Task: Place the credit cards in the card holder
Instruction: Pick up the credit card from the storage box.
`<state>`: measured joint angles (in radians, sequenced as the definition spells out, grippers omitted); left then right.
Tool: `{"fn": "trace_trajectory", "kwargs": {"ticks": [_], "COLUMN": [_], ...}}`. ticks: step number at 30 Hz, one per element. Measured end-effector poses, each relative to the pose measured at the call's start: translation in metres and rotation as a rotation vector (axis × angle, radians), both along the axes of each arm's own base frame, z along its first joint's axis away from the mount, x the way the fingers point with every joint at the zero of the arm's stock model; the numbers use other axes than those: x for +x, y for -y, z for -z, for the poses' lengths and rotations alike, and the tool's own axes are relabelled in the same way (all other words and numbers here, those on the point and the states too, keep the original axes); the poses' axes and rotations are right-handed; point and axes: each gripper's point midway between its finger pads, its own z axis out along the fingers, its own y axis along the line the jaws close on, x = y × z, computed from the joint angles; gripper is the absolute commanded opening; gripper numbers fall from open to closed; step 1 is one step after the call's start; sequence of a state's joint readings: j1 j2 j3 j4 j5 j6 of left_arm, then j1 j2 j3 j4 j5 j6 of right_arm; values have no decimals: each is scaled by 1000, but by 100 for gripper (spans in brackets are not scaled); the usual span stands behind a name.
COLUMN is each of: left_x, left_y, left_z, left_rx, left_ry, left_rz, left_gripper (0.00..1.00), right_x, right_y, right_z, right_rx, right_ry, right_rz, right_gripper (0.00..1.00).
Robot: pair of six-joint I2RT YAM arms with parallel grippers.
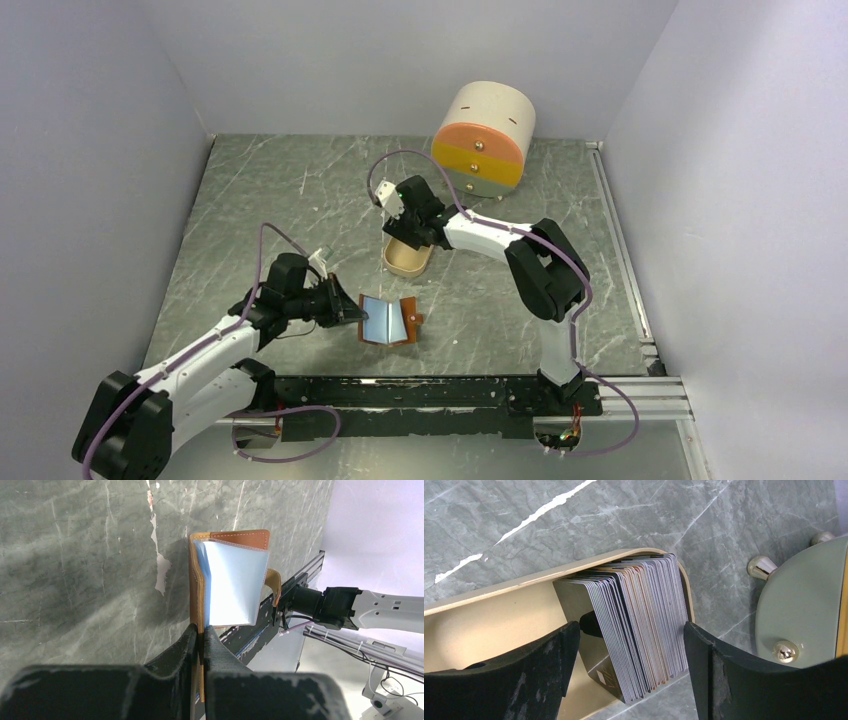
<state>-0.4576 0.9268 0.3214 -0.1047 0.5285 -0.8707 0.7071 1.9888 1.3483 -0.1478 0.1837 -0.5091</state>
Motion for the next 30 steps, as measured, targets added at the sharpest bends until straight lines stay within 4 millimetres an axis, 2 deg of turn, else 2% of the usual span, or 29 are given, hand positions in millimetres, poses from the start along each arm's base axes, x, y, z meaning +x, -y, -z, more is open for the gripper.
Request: {"fn": "trace_trajectory", "kwargs": {"ticks": [15,30], "left_x": [-3,-3], "left_y": [-1,0], "left_z": [5,5], "left_rx": [-2,-4], "left_ry": [-21,-28], "left_rz": [-4,-8], "left_gripper": [9,9], "right_x": [5,10], "right_y": [4,-1], "right_z": [-5,-14], "right_rx": [-13,4], "right_ry": [28,41], "right_rz": [28,32], "right_gripper": [76,61]}}
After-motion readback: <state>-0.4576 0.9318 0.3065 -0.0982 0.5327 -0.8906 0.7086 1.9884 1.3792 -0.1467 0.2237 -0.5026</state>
